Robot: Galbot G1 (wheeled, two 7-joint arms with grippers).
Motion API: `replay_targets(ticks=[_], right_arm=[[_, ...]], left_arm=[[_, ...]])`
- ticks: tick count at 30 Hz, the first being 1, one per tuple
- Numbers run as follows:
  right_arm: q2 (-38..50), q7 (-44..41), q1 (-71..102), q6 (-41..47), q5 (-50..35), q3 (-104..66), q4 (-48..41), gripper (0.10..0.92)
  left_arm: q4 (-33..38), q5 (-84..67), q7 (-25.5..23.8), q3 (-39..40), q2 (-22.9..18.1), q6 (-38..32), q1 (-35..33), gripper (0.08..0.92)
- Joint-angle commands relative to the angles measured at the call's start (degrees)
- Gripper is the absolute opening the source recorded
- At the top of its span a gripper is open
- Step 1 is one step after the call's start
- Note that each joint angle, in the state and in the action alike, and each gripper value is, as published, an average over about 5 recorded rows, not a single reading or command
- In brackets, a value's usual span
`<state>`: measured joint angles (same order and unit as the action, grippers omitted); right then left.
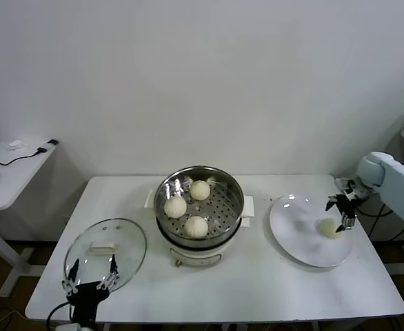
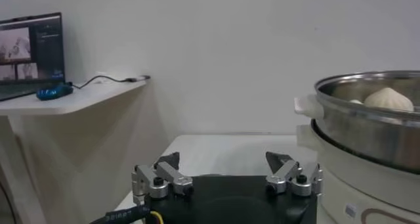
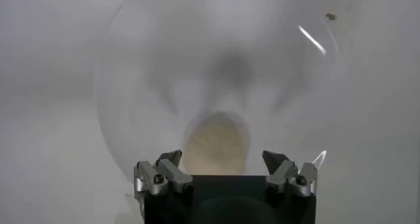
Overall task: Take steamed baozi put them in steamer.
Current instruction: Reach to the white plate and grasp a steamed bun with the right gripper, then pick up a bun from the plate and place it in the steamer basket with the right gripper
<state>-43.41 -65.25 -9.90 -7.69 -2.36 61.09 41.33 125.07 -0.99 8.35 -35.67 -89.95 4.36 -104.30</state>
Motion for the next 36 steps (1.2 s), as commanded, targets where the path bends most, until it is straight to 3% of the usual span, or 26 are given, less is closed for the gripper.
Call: replay_targets(ticks=[1, 14, 23, 29, 36], right_arm=[[-2.2, 0.5, 4.4, -0.2, 4.4, -4.7, -5.4, 0.823], [-3.6, 0.8, 4.6, -0.5, 4.6, -5.9, -6.5, 0.798], [-2.5, -0.1, 3.4, -0.6, 4.4, -5.6, -4.1, 0.616], [0.5, -0.2, -4.5, 0.7, -1.7, 1.0, 2.5, 0.586], [3.8, 0.6, -25.0, 6.0, -15.7, 20.5, 15.6, 0.585]], left_arm=[[-0.2, 0.0, 0.0, 0.0, 0.1, 0.1, 0.0, 0.823], [-0.6, -0.1, 0.0, -0.2, 0.2, 0.0, 0.3, 0.823], [-0.1, -0.1, 0.0, -0.1, 0.0, 0.2, 0.1, 0.823], [0.3, 0.0, 0.0, 0.0, 0.0, 0.2, 0.0, 0.823], [0.5, -0.1, 0.0, 0.5, 0.2, 0.2, 0.2, 0.823]])
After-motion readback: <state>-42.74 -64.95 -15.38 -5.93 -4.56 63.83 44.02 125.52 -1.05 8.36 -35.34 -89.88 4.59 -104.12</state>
